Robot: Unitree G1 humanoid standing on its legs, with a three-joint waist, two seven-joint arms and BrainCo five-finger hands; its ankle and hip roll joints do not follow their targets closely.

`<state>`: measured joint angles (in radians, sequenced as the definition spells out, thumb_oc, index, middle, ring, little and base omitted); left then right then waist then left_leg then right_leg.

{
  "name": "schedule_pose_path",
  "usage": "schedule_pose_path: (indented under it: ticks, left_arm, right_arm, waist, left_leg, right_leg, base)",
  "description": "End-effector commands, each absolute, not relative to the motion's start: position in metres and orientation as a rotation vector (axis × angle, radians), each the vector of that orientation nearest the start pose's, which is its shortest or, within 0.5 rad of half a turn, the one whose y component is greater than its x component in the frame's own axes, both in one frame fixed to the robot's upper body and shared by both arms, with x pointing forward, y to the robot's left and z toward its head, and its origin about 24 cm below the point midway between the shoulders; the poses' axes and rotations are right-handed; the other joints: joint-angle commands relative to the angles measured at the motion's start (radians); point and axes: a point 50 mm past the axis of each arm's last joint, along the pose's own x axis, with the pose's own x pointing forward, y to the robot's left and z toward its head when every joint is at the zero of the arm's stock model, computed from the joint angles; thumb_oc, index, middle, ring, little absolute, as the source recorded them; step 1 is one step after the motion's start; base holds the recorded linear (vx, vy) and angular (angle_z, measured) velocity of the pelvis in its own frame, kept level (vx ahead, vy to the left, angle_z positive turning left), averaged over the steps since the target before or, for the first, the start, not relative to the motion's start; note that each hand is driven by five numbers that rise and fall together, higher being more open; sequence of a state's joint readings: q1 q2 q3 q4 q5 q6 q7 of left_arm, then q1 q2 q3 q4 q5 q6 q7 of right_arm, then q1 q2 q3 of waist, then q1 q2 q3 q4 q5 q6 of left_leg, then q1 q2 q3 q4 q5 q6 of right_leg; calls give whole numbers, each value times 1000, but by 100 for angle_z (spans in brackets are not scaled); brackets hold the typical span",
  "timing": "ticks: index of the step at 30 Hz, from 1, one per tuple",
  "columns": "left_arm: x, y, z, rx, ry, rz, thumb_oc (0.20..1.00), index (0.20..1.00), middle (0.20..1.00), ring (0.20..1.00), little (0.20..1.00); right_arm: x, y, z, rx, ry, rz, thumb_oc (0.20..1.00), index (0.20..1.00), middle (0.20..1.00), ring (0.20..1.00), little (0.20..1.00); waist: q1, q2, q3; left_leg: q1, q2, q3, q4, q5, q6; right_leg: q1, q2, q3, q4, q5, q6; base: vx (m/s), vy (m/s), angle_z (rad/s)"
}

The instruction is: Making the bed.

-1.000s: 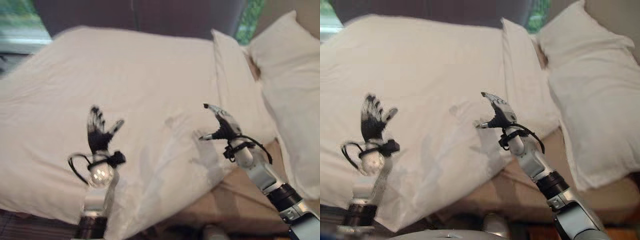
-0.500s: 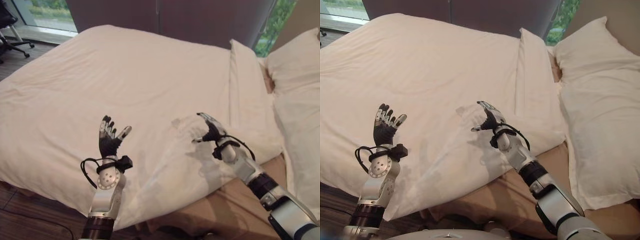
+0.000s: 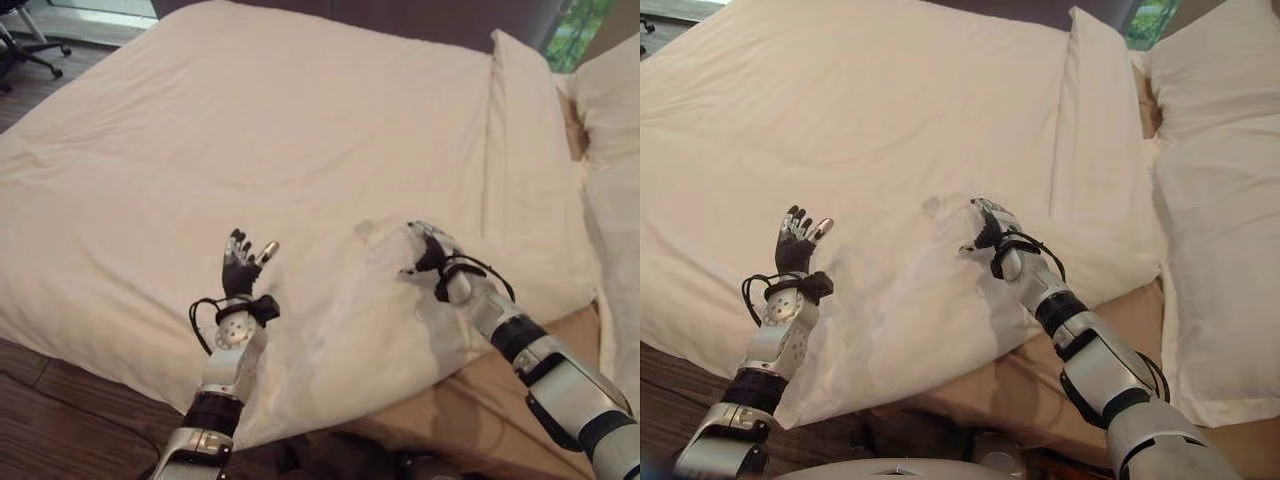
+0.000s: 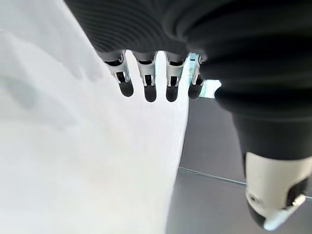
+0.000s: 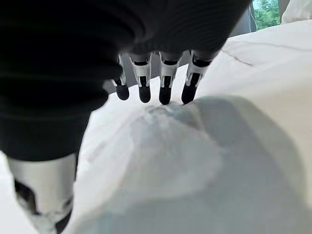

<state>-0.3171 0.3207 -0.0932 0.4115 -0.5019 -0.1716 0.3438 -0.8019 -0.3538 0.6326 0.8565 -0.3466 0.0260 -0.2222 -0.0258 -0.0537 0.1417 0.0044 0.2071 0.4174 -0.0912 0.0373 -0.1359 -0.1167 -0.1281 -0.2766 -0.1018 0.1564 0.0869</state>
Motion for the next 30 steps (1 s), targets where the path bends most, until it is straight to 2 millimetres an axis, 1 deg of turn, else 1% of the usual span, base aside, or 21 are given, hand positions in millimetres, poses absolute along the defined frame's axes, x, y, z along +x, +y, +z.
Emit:
schedule_pose_path:
  ticks: [1, 3, 4, 5, 8, 10, 11, 12, 14, 15, 16, 17, 18, 19, 21, 24, 25, 26, 27, 29, 30]
  left_arm:
    - [345, 201, 119, -134, -254, 221, 1000, 1000, 1000, 1000, 1000]
    - [351, 194, 122, -136, -249, 214, 1000, 1000, 1000, 1000, 1000]
    - [353, 191, 122, -126, -248, 205, 1000, 1000, 1000, 1000, 1000]
    - [352, 191, 119, -125, -239, 204, 1000, 1000, 1000, 1000, 1000]
    - [343, 196, 105, -121, -207, 216, 1000, 1000, 1000, 1000, 1000]
    - [338, 198, 98, -121, -192, 224, 1000, 1000, 1000, 1000, 1000]
    - [335, 198, 96, -126, -191, 225, 1000, 1000, 1000, 1000, 1000]
    - [332, 199, 96, -142, -199, 215, 1000, 1000, 1000, 1000, 1000]
    - [330, 198, 96, -154, -202, 206, 1000, 1000, 1000, 1000, 1000]
    - [327, 200, 93, -169, -191, 207, 1000, 1000, 1000, 1000, 1000]
    - [324, 202, 90, -176, -177, 213, 1000, 1000, 1000, 1000, 1000]
    - [321, 201, 82, -180, -141, 210, 1000, 1000, 1000, 1000, 1000]
    - [320, 201, 81, -180, -140, 210, 1000, 1000, 1000, 1000, 1000]
    - [321, 198, 80, -173, -130, 201, 1000, 1000, 1000, 1000, 1000]
    - [319, 194, 76, -137, -109, 165, 1000, 1000, 1000, 1000, 1000]
    - [313, 201, 71, -120, -89, 168, 1000, 1000, 1000, 1000, 1000]
    - [311, 205, 72, -110, -88, 166, 1000, 1000, 1000, 1000, 1000]
    - [307, 215, 72, -80, -84, 190, 1000, 1000, 1000, 1000, 1000]
    - [305, 218, 71, -77, -78, 197, 1000, 1000, 1000, 1000, 1000]
    - [300, 227, 70, -91, -74, 222, 1000, 1000, 1000, 1000, 1000]
    - [296, 231, 71, -96, -80, 228, 1000, 1000, 1000, 1000, 1000]
  right_arm:
    - [404, -122, 133, -1144, -169, 68, 1000, 1000, 1000, 1000, 1000]
    - [402, -121, 120, -1110, -125, 71, 1000, 1000, 1000, 1000, 1000]
    - [401, -120, 113, -1099, -104, 82, 548, 548, 548, 548, 548]
    - [398, -118, 107, -1088, -88, 90, 200, 200, 200, 200, 200]
    - [387, -109, 82, -1092, -59, 157, 200, 200, 200, 200, 200]
    - [382, -116, 74, -1085, -33, 168, 200, 200, 200, 200, 200]
    - [381, -119, 76, -1078, -39, 161, 200, 200, 200, 200, 200]
    - [382, -123, 82, -1067, -58, 151, 200, 200, 200, 200, 200]
    - [379, -130, 83, -1042, -63, 143, 200, 200, 200, 200, 200]
    - [377, -134, 83, -1018, -66, 138, 200, 200, 200, 200, 200]
    - [374, -136, 78, -1009, -48, 146, 200, 200, 200, 200, 200]
    - [371, -139, 81, -1004, -61, 146, 200, 200, 200, 200, 200]
    - [371, -140, 81, -1004, -60, 146, 200, 200, 200, 200, 200]
    - [370, -146, 83, -1009, -66, 130, 200, 200, 200, 200, 200]
    - [369, -150, 89, -1016, -88, 123, 200, 200, 200, 200, 200]
    - [365, -161, 100, -971, -123, 69, 200, 200, 200, 200, 200]
    - [364, -161, 102, -959, -132, 65, 200, 200, 200, 200, 200]
    - [360, -162, 99, -930, -130, 59, 200, 200, 200, 200, 200]
    - [359, -160, 97, -917, -130, 65, 200, 200, 200, 200, 200]
    - [356, -153, 95, -903, -136, 89, 200, 200, 200, 200, 200]
    - [356, -154, 96, -907, -139, 94, 200, 200, 200, 200, 200]
  waist:
    - [-4, -13, 59]
    - [-3, -5, 67]
    - [-3, 3, 70]
    - [-2, 8, 70]
    - [3, 22, 83]
    - [22, 23, 92]
    - [24, 17, 90]
    - [24, 8, 93]
    - [15, -12, 88]
    - [13, -20, 78]
    - [7, -29, 62]
    - [-20, -35, 36]
    - [-18, -35, 36]
    - [-32, -43, 30]
    - [-50, -73, 27]
    - [-66, -109, 25]
    - [-64, -117, 25]
    - [-54, -125, 38]
    - [-49, -128, 40]
    - [-28, -126, 36]
    - [-20, -124, 32]
  left_leg:
    - [-8, 4, 22, 4, 69, -19]
    - [-21, 6, 16, 4, 74, -23]
    - [-26, 8, 13, 4, 75, -24]
    - [-26, 9, 12, 4, 74, -25]
    - [0, 2, 12, 4, 67, -21]
    - [8, -42, -90, 4, 61, -15]
    - [13, -64, -155, 4, 40, -9]
    - [57, -72, -188, 16, 27, -7]
    - [78, -62, -203, 134, -31, -12]
    - [93, -58, -240, 178, -39, -21]
    - [106, -56, -253, 168, -44, -19]
    - [171, -66, -225, 57, -59, -1]
    - [175, -67, -222, 50, -56, -1]
    - [197, -72, -186, 18, -72, 10]
    - [199, -94, -152, 4, -102, 24]
    - [180, -106, -104, 4, -100, 25]
    - [175, -100, -91, 4, -96, 27]
    - [174, -87, -46, 4, -80, 35]
    - [173, -85, -30, 4, -78, 40]
    - [159, -79, 10, 4, -54, 57]
    - [153, -75, 22, 4, -47, 60]
  right_leg:
    - [99, -38, 20, 15, -86, 55]
    - [84, -36, 24, 15, -84, 53]
    - [79, -33, 26, 15, -85, 52]
    - [80, -31, 29, 15, -87, 51]
    - [95, -29, 40, 15, -100, 50]
    - [104, -29, 53, 15, -101, 46]
    - [103, -34, 55, 15, -95, 44]
    - [110, -37, 60, 15, -87, 41]
    - [114, -54, 60, 15, -74, 36]
    - [115, -55, 59, 15, -66, 34]
    - [114, -61, 57, 15, -59, 38]
    - [102, -65, 64, 15, -32, 60]
    - [102, -65, 66, 15, -32, 60]
    - [105, -77, 60, 15, -15, 70]
    - [90, -102, 65, 15, 55, 104]
    - [46, -139, 75, 15, 144, 145]
    - [42, -138, 69, 15, 145, 148]
    - [70, -129, 20, 63, 104, 139]
    - [83, -121, 9, 91, 86, 135]
    - [117, -121, -31, 194, 38, 121]
    - [129, -117, -27, 218, 15, 113]
  base:
    - [-13, -68, 7]
    - [-22, -67, 13]
    - [-14, -64, 11]
    - [6, -53, 3]
    - [18, -28, -5]
    - [12, 4, -14]
    - [-40, 15, -24]
    - [-86, 27, -24]
    - [-126, 95, -6]
    - [-105, 157, -3]
    - [-103, 309, -4]
    - [-56, 245, -11]
    - [-94, 279, -9]
    - [-121, 179, -19]
    - [-215, 233, -22]
    - [-286, 170, -21]
    - [-429, 147, -56]
    - [-407, 156, -66]
    - [-418, 190, -82]
    - [-307, 153, -105]
    - [-307, 143, -67]
